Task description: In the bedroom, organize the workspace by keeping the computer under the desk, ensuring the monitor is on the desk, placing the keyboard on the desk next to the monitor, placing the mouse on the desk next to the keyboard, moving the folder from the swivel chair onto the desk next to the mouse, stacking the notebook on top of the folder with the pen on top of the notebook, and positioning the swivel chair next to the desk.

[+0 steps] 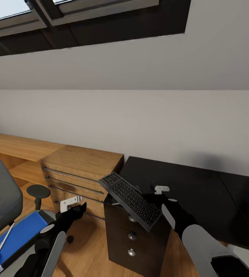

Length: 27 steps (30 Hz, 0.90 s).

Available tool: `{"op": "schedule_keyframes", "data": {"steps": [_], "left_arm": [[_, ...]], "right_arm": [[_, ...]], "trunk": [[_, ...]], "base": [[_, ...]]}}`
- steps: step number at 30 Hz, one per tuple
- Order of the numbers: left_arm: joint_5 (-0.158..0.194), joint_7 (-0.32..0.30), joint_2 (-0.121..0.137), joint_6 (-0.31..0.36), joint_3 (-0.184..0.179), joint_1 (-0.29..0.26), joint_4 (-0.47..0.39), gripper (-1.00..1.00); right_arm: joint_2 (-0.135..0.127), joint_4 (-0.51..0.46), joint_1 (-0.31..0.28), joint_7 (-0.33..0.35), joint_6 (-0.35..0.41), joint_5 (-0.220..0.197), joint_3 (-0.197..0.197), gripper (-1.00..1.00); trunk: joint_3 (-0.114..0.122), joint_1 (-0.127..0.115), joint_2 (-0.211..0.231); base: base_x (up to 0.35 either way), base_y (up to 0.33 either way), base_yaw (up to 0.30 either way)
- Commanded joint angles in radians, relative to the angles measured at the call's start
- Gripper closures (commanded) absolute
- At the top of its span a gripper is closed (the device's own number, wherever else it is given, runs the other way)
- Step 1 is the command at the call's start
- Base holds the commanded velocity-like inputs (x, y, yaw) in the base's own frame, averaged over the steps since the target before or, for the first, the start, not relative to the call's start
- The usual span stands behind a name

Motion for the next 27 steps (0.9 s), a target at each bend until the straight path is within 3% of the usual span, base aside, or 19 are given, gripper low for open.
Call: {"op": "schedule_keyframes", "data": {"steps": [1, 9, 14, 20, 27], "left_arm": [[0.011, 0.009, 0.0, 0.003, -0.001, -0.001, -0.001, -1.0], [0.011, 0.009, 0.0, 0.003, -0.001, -0.001, -0.001, -1.0], [0.01, 0.009, 0.0, 0.003, -0.001, -0.001, -0.001, -1.0], [0.009, 0.009, 0.0, 0.003, -0.001, -0.001, -0.001, -1.0], [0.009, 0.009, 0.0, 0.003, -0.001, -0.001, -0.001, -1.0]], "right_arm": [[-0.001, -0.002, 0.0, 0.001, 0.007, -0.012, 0.004, -1.0], [-0.009, -0.001, 0.0, 0.01, 0.032, -0.056, 0.002, -1.0], [-0.013, 0.0, 0.0, 0.019, 0.034, -0.063, 0.002, -1.0], [-0.015, 0.002, 0.0, 0.078, 0.049, -0.065, 0.002, -1.0], [-0.016, 0.002, 0.0, 0.105, 0.066, -0.065, 0.001, -1.0]], "trunk": [[-0.004, 0.004, -0.008], [-0.026, 0.031, -0.057], [-0.026, 0.031, -0.057], [-0.045, 0.054, -0.099], [-0.045, 0.054, -0.099]], "base": [[0.0, 0.0, 0.0], [0.0, 0.0, 0.0], [0.0, 0.0, 0.0], [0.0, 0.0, 0.0], [0.0, 0.0, 0.0]]}}
